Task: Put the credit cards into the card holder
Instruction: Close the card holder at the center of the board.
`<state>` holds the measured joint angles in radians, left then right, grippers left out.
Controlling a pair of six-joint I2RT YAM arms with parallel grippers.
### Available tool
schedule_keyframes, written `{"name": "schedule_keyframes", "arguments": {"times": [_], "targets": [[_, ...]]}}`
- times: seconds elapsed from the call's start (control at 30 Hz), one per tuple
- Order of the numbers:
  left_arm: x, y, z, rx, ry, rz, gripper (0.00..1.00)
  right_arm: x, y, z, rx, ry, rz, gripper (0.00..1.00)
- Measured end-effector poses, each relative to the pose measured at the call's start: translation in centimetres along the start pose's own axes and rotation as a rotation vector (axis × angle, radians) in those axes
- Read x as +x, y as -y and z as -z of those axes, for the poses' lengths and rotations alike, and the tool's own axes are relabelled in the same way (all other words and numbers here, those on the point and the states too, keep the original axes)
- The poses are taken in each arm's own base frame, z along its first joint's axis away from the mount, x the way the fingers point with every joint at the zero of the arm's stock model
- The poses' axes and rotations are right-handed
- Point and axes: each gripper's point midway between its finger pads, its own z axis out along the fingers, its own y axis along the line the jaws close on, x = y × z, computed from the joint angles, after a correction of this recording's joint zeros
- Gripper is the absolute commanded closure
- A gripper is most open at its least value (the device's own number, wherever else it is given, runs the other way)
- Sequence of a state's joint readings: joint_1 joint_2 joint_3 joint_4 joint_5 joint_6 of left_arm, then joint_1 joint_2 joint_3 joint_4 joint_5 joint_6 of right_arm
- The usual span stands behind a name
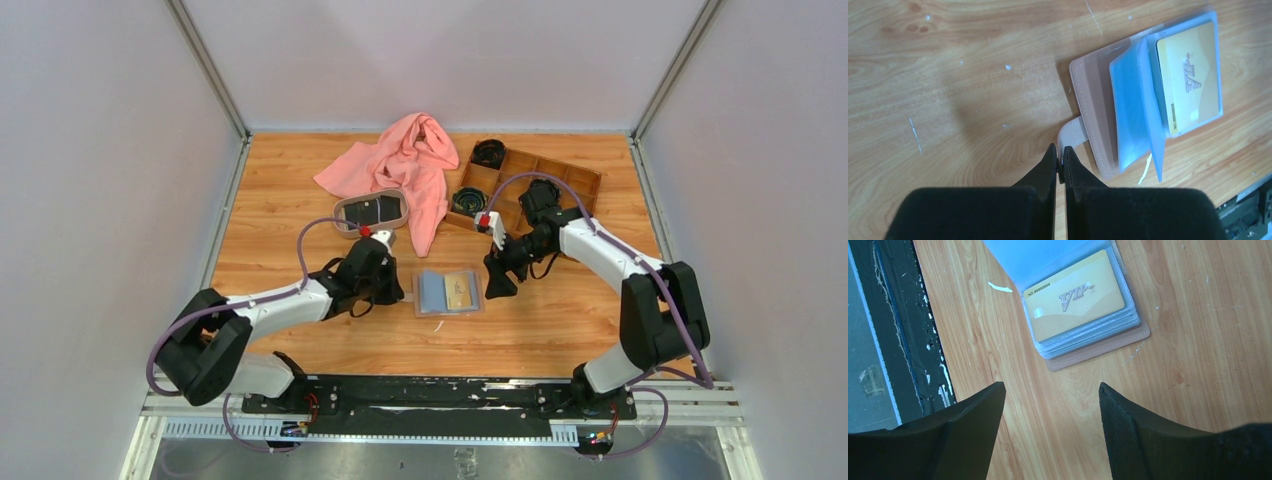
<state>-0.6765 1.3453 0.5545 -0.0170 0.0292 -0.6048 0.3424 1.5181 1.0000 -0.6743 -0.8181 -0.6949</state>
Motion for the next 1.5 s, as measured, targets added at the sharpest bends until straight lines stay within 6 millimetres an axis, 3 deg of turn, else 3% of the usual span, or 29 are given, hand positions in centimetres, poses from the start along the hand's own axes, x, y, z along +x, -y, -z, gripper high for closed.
{"name": "schedule_keyframes", "arguments": {"times": [0.3,0.57,0.9,1.5], "targets": [[0.6,1.1,2.5,0.111,0.052,0.037,1.0,0.1,0.5,-0.8,0.0,-0.013,-0.147,0.26],[2.3,1.0,3.7,0.157,0.054,0.081,1.0,-0.5,1.6,-1.9,0.023,0.023,-0.32,0.22],[2.1,1.7,4.2,0.198,0.064,0.1,1.0,1.1,2.7,-4.6,0.016,-0.005,-0.53,0.23],[1.2,4.5,5.2,0.331,0.068,0.126,1.0,-0.2,0.7,-7.0,-0.089,-0.01,-0.585,0.29]]}}
